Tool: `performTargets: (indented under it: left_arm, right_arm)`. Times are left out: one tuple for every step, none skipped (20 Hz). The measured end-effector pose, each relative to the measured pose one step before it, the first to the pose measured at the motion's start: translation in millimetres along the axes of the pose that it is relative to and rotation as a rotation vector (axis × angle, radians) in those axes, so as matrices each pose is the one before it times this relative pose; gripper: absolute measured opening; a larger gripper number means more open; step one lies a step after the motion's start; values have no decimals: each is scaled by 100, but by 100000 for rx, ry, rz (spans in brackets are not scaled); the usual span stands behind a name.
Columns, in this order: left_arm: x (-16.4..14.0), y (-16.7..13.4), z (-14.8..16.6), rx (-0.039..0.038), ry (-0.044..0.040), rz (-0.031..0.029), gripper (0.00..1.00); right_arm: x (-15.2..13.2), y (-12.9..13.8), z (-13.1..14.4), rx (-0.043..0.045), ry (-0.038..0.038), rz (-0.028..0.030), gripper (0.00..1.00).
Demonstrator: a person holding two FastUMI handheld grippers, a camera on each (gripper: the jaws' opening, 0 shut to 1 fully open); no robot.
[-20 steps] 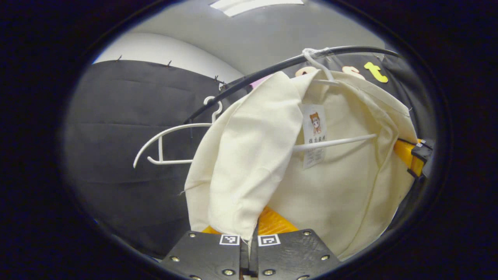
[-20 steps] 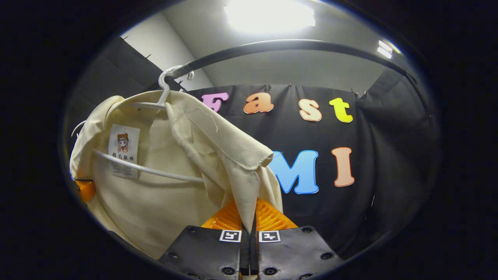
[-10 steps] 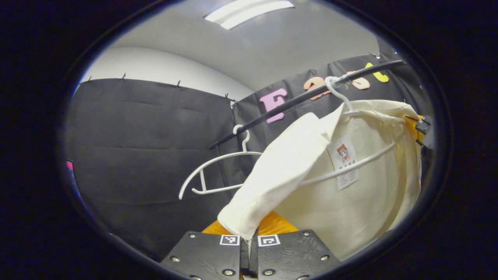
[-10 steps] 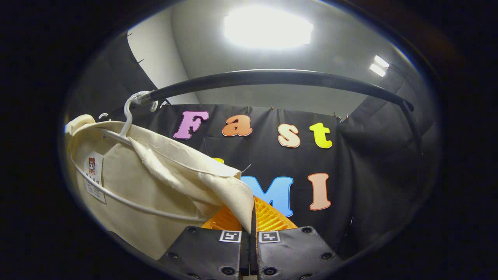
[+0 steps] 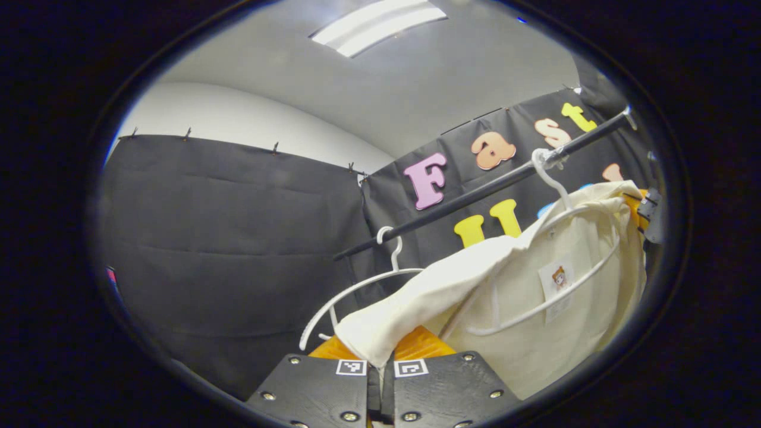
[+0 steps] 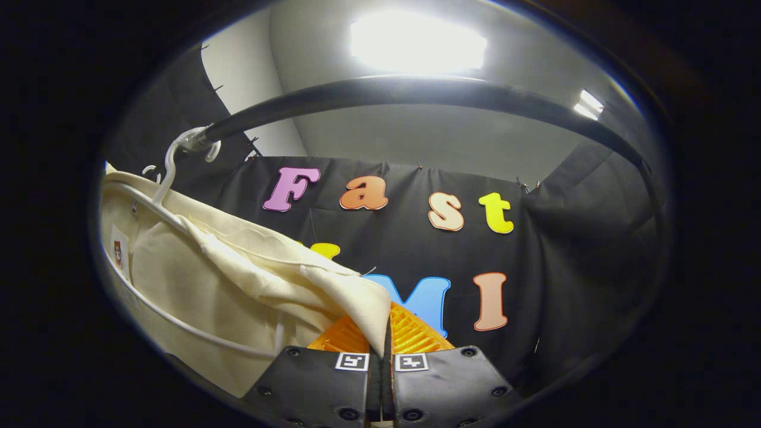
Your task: Grasp the clothes on the hanger with both hands and then place them into the laundry hamper below.
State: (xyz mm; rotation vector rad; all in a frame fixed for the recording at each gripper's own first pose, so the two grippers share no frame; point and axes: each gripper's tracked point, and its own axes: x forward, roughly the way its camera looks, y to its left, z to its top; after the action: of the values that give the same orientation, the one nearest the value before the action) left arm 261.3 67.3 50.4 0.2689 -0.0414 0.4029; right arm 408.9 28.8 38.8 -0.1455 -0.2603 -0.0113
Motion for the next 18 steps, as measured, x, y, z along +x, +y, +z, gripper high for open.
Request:
performTargets:
  left_arm:
    - [374,-22,396,-780,-875,-518,2]
    - [645,0,-13,-127,-22,-825,2]
    - [564,-21,-337,203,708,-357,2]
    - [463,-253,-438,-338,1125,-672,2]
    - [233,-199,-721,-691,1439,-506,2]
    - [-10,-69,-803,-539,810,-223,2]
    - [181,76,-675,-20,853,270,2]
    - [49,147,-897,270,1262,232,2]
    - [133,104,-890,327,2132,51,2]
    - [-104,13,-850,-995,1135,-584,2]
    - [-186,-80,-342,-1958,340,-591,2]
    - [-474,-48,-50,-1116,112,-344,2]
    - [-26,56,9,-7,-7,88,2]
    - [29,151,-42,144,153,111,2]
    - [-47,89,216,-400,-561,-214,2]
    - [-143,22,45,-830,-533,-513,2]
    - [-39,-5,-66,-1227,-156,-677,2]
    - [-12,-108,-207,-1347,483,-873,2]
  right_arm:
    - [503,-62,-263,-913,227,428,2]
    - [755,128,-612,-306,1223,622,2]
    - [578,382,-897,595,1828,1146,2]
    - [583,695,-1060,429,2285,1444,2]
    - [72,435,-1008,-63,1985,1097,2]
    - [-88,199,-708,-392,971,438,2]
    - [-22,235,-570,-357,735,603,2]
    - [-7,462,-720,473,1334,1245,2]
    - [-23,509,-779,1391,2159,2022,2]
    - [164,400,-724,1447,2011,1356,2]
    - [85,188,-426,1144,1336,967,2]
    - [267,86,-265,826,858,881,2]
    - [192,256,-356,828,1367,1507,2]
    - [68,450,-658,1604,2242,1921,2]
    - [-17,150,-183,2944,1609,1353,2]
    - [102,-407,542,2878,-1037,-860,2]
    - [242,-828,1214,2097,-3249,-2060,2]
    - [276,-281,876,1261,-2032,-732,2]
